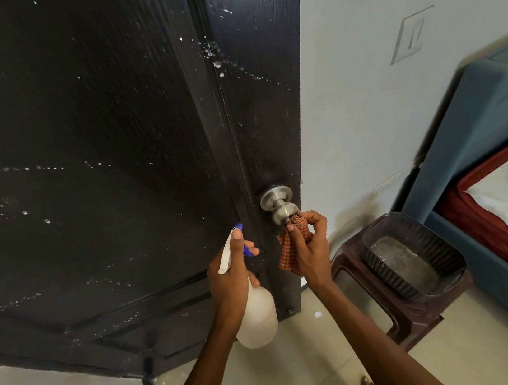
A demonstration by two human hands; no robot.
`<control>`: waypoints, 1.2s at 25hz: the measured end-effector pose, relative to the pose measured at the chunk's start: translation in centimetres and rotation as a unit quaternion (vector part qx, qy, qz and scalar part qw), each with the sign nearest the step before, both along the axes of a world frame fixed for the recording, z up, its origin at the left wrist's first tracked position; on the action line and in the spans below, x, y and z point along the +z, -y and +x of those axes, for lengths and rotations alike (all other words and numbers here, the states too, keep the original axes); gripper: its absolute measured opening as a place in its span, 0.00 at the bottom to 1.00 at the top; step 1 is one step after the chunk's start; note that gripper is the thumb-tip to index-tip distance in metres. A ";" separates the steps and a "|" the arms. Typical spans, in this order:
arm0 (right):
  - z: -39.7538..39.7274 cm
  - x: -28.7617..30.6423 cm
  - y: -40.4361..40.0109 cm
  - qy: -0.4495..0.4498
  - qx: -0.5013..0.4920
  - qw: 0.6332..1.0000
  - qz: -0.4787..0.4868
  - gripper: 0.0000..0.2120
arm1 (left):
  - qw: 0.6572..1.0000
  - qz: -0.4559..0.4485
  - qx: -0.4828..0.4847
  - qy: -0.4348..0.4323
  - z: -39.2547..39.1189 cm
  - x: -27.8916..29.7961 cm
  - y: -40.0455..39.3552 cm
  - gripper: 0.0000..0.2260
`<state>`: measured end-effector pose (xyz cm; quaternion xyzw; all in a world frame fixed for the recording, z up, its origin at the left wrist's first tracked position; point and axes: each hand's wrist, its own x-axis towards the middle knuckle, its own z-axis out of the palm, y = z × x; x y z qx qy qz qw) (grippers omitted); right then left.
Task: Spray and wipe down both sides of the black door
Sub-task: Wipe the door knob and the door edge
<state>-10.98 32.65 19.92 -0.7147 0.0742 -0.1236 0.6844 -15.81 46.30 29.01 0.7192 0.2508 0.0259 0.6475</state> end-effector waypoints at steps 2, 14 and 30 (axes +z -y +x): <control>0.1 0.6 -0.2 0.005 -0.013 1.000 0.020 0.14 | 1.000 0.001 -0.005 0.007 0.0 0.0 -0.1 0.28; 0.0 0.2 -0.6 -0.012 -0.040 0.997 0.058 0.15 | 1.000 0.010 -0.004 -0.004 0.4 -0.6 -0.4 0.20; 0.4 -0.1 -0.1 -0.027 -0.045 0.997 0.051 0.16 | 1.000 0.021 -0.011 0.012 -0.2 -0.6 0.0 0.24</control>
